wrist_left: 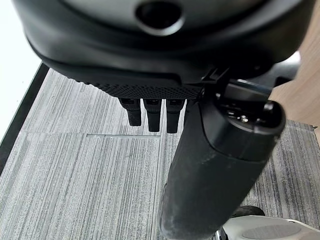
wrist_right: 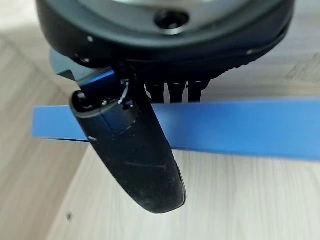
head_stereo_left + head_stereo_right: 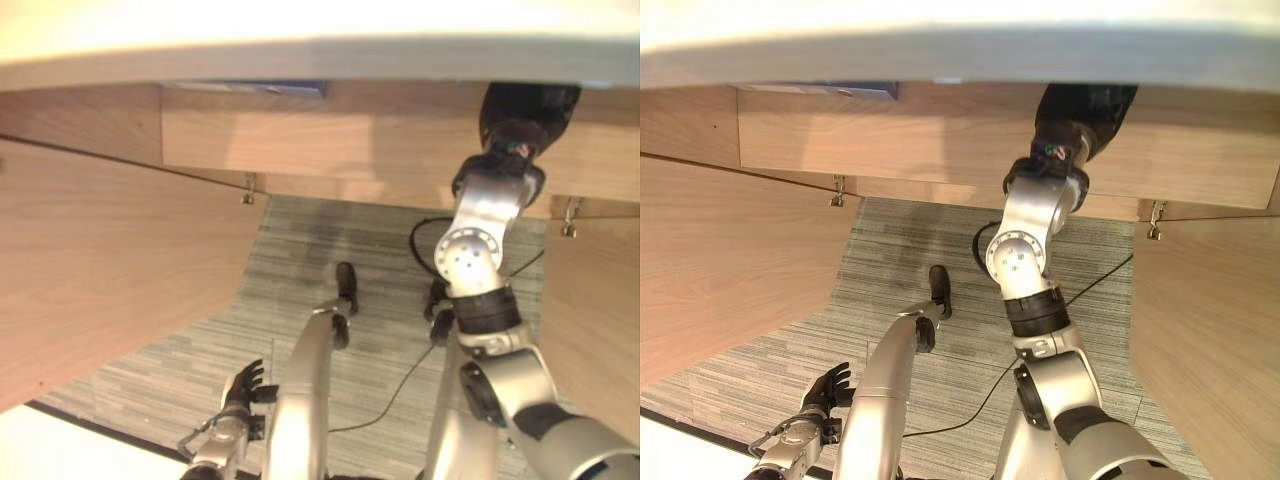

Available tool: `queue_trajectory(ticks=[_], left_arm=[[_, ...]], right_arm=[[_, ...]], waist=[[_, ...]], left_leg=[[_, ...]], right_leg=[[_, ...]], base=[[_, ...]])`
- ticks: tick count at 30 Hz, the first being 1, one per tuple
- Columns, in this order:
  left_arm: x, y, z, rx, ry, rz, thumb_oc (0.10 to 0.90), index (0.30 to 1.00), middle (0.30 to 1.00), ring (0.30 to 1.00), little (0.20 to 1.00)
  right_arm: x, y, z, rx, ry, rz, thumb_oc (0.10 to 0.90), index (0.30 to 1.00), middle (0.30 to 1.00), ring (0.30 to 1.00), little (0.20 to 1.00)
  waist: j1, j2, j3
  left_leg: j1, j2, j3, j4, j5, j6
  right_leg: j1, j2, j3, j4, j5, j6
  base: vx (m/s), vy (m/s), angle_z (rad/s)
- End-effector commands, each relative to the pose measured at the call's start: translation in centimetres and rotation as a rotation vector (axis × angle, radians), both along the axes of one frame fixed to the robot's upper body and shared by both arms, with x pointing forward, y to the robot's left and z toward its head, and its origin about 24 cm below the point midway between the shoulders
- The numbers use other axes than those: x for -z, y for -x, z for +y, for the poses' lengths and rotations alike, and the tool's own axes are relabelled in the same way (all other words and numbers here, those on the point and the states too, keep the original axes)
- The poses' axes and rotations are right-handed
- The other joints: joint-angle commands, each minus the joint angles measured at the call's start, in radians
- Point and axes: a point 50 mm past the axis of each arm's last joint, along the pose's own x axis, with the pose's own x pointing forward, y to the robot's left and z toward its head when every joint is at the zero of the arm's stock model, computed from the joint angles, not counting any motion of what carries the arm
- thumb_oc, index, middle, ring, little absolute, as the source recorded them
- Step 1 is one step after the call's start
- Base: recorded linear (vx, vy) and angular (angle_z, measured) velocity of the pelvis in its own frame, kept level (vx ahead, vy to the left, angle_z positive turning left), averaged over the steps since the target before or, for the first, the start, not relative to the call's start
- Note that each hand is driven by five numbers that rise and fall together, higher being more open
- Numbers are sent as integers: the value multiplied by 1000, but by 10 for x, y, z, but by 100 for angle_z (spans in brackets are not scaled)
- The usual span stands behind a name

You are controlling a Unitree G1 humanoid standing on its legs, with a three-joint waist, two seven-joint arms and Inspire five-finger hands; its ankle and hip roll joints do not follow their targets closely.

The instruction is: Put the empty folder in the office cabinet

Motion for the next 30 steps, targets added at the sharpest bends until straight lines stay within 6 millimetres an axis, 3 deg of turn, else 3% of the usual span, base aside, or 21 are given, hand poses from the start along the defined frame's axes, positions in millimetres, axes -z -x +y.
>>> queue_trajectory(ticks=[1, 5, 12, 14, 17, 18, 22, 26, 30], left_arm=[[8, 35, 40, -59, -116, 107, 800, 900, 900, 900, 900], [7, 32, 37, -45, -110, 108, 800, 900, 900, 900, 900], [2, 25, 31, -34, -89, 59, 800, 900, 900, 900, 900], [2, 26, 31, -35, -88, 60, 800, 900, 900, 900, 900], [-2, 19, 27, -36, -59, 39, 800, 900, 900, 900, 900], [-1, 20, 26, -36, -59, 39, 800, 900, 900, 900, 900], [0, 22, 24, -44, -50, 49, 800, 900, 900, 900, 900], [0, 24, 18, -40, -33, 44, 800, 900, 900, 900, 900], [-1, 26, 17, -32, -28, 33, 800, 900, 900, 900, 900]], right_arm=[[-49, 18, 18, 45, 195, -168, 800, 900, 900, 900, 900], [-31, 8, 26, 38, 274, -77, 800, 900, 900, 900, 900], [21, -7, 48, 23, 552, 114, 800, 900, 900, 900, 900], [21, -7, 48, 23, 553, 114, 800, 900, 900, 900, 900], [69, -21, 55, -57, 663, 280, 800, 900, 900, 900, 900], [70, -21, 55, -57, 663, 280, 800, 900, 900, 900, 900], [101, -20, 54, -101, 667, 372, 800, 900, 900, 900, 900], [101, -9, 57, -73, 731, 331, 800, 900, 900, 900, 900], [89, 9, 64, 31, 970, 202, 800, 900, 900, 900, 900]], waist=[[-9, 29, -38], [-13, 26, -31], [-18, 29, -14], [-18, 29, -14], [-24, 23, -13], [-24, 24, -13], [-33, 16, -13], [-42, 12, -13], [-52, 7, -13]], left_leg=[[-24, -15, -28, -41, -69, -4], [-24, -16, -27, -39, -68, -3], [-28, -16, -22, -47, -59, 0], [-28, -16, -21, -47, -59, 0], [-36, -14, -19, -50, -54, -1], [-36, -14, -19, -50, -54, -1], [-41, -11, -17, -51, -53, -4], [-44, -6, -15, -55, -51, -4], [-47, -3, -15, -58, -47, -4]], right_leg=[[35, -18, 40, -92, 40, 91], [38, -19, 38, -92, 42, 89], [33, -18, 38, -102, 51, 87], [33, -18, 38, -102, 51, 87], [24, -20, 33, -102, 54, 86], [25, -20, 33, -102, 55, 86], [23, -18, 30, -108, 56, 85], [17, -18, 29, -113, 59, 86], [13, -15, 29, -119, 67, 85]], base=[[0, 0, 0], [0, 0, 0], [-3, 3, 0], [-7, 10, -4], [0, 0, 0], [0, 0, 0], [0, 0, 0], [-1, -1, -6], [2, -2, -2]])
